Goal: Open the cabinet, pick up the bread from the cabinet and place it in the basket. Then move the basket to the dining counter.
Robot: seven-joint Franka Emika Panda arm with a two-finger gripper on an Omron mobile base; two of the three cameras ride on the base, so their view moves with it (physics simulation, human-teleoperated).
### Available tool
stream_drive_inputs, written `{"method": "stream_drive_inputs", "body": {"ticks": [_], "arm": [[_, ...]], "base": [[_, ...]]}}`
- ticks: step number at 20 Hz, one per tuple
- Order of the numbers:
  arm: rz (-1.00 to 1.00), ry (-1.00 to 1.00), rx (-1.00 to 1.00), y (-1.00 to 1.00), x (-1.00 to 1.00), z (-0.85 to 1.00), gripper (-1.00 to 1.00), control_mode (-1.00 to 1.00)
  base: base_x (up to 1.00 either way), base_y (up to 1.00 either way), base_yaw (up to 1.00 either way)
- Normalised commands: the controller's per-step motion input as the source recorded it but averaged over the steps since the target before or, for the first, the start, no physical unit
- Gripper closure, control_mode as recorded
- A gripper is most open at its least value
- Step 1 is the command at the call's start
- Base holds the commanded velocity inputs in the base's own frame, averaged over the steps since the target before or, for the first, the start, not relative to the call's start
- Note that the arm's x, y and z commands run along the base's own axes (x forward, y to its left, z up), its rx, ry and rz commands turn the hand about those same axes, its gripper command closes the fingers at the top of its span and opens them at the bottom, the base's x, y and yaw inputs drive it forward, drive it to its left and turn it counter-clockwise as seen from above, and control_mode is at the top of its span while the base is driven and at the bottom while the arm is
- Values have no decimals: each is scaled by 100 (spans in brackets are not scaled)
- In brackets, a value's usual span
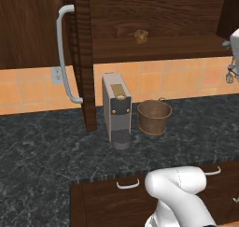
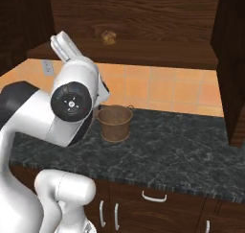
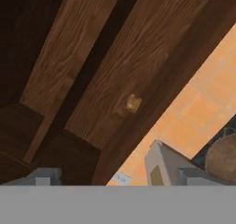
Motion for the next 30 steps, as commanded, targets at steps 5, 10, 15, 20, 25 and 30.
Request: {"method": "stream_drive_inputs", "body": {"ticks": [5, 10, 15, 20, 25, 30], "arm": [[20, -2, -39, 9, 29, 24, -100, -100], [10, 0, -53, 27, 76, 0, -100, -100], [1, -21, -51, 52, 60, -23, -100, -100], [0, -9, -42, 50, 90, -8, -100, -100], [0, 17, -29, 0, 75, 0, -100, -100], [0, 10, -19, -1, 60, 3, -100, -100]], "base": [[0, 0, 0], [0, 0, 0], [0, 0, 0], [0, 0, 0], [0, 0, 0], [0, 0, 0]]}}
